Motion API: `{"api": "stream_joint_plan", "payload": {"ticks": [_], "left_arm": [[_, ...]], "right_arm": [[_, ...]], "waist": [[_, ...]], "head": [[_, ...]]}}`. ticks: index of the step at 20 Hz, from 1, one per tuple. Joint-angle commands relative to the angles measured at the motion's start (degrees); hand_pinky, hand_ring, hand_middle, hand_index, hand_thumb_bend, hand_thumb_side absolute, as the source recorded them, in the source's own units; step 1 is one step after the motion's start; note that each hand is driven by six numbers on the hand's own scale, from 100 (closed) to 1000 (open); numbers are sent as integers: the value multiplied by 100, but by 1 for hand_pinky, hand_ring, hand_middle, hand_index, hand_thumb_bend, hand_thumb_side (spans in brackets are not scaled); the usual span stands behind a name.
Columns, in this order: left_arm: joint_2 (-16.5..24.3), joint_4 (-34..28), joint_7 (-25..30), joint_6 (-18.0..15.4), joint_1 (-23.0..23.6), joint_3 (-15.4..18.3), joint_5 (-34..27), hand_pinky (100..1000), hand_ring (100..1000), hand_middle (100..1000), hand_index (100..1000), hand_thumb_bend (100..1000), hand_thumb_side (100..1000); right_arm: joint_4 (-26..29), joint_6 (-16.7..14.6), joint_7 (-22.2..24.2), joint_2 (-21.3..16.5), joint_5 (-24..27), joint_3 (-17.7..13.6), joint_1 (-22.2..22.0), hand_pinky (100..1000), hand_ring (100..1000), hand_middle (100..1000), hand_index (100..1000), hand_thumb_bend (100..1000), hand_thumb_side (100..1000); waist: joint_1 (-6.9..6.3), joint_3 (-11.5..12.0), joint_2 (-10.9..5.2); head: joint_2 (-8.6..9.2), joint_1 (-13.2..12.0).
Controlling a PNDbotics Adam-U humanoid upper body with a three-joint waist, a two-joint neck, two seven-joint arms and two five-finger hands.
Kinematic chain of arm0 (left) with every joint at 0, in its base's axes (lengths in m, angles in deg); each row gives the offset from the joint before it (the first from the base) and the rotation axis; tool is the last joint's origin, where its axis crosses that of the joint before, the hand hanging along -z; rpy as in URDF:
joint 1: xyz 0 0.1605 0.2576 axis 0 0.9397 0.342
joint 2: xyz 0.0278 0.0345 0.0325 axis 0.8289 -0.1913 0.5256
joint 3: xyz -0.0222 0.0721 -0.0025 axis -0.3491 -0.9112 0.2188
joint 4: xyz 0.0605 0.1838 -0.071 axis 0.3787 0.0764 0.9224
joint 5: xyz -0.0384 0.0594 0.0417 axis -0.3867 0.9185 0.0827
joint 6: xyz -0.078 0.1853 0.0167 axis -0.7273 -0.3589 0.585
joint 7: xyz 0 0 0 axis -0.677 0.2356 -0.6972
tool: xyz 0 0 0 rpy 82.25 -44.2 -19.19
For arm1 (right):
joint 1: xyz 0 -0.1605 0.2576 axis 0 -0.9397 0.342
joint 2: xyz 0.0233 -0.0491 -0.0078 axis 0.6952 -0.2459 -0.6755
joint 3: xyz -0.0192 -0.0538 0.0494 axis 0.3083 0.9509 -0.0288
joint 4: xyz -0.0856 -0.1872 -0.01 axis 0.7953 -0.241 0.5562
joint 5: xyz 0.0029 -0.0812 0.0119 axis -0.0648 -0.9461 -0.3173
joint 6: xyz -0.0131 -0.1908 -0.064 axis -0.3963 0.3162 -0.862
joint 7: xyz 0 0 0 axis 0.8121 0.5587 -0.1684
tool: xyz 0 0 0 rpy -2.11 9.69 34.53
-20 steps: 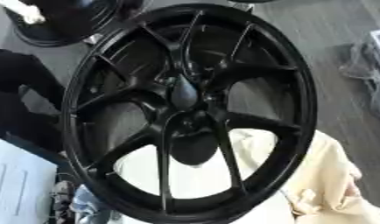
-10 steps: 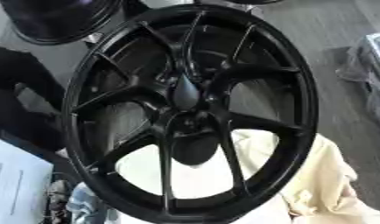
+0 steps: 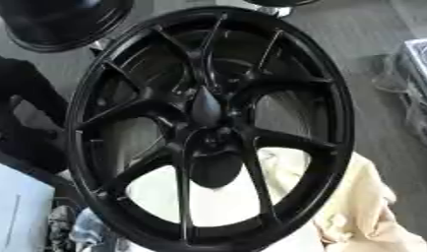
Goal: Pull the pin out of the wheel hub.
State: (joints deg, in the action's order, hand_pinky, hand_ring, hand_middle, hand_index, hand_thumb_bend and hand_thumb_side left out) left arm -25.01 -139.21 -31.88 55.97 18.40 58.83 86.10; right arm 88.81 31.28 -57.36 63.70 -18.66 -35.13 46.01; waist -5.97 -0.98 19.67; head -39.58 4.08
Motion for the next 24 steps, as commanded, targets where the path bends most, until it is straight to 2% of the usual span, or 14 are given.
{"api": "stream_joint_plan", "payload": {"ticks": [1,3,4,5,7,9,11,12,14,16,18,21,24], "left_arm": [[150,16,26,-52,-78,47,21,790,784,792,850,506,606],[141,-10,18,-54,-93,63,-32,784,780,788,846,416,615],[129,-41,-31,-41,-107,90,-87,770,769,777,837,175,611],[94,-128,-187,-24,-134,150,-222,760,763,772,831,100,630],[-53,-430,-859,-82,-208,309,-795,726,749,762,787,100,813],[-284,-803,-1977,-320,-299,406,-1595,702,735,747,748,100,817],[-593,-1158,-3045,-722,-408,363,-2432,687,725,738,734,100,817],[-750,-1314,-3456,-960,-465,312,-2789,677,716,729,726,104,822],[-1223,-1572,-4020,-1546,-629,214,-3393,671,740,743,734,175,834],[-1756,-1647,-4265,-2109,-792,124,-3826,683,763,767,757,214,849],[-2196,-1534,-4258,-2437,-898,51,-3999,686,754,760,762,232,859],[-2616,-1235,-4204,-2748,-947,7,-3964,684,745,751,758,221,863],[-2739,-879,-4054,-2859,-916,-59,-3624,678,743,750,751,192,867]], "right_arm": [[135,-1,-5,-71,16,-27,42,1000,912,841,855,100,542],[135,4,-11,-67,16,-31,44,1000,912,840,855,100,542],[135,7,-14,-66,15,-32,42,1000,912,840,855,100,542],[135,8,-17,-65,14,-33,39,1000,912,840,855,100,542],[135,9,-20,-63,11,-32,29,1000,912,840,855,100,542],[135,7,-20,-62,16,-29,27,1000,912,840,855,100,542],[135,4,-15,-61,33,-24,34,1000,913,840,855,100,542],[135,4,-12,-60,43,-22,40,1000,913,841,855,100,545],[135,0,-6,-58,64,-20,46,1000,913,841,855,100,542],[135,8,-2,-54,85,-17,59,1000,913,841,855,100,543],[135,22,5,-46,108,-10,84,1000,914,841,856,100,543],[135,35,5,-39,136,-18,106,1000,914,841,856,100,544],[135,47,13,-42,149,-14,118,1000,914,841,855,100,544]], "waist": [[16,-3,-70],[17,-4,-68],[18,-1,-69],[21,6,-70],[28,23,-77],[36,26,-85],[43,16,-92],[46,9,-95],[54,-1,-106],[68,-16,-111],[83,-36,-107],[83,-50,-106],[74,-64,-104]], "head": [[82,-18],[77,-12],[74,-9],[71,-5],[60,-5],[53,-20],[53,-43],[53,-51],[37,-67],[36,-75],[46,-82],[48,-108],[48,-106]]}}
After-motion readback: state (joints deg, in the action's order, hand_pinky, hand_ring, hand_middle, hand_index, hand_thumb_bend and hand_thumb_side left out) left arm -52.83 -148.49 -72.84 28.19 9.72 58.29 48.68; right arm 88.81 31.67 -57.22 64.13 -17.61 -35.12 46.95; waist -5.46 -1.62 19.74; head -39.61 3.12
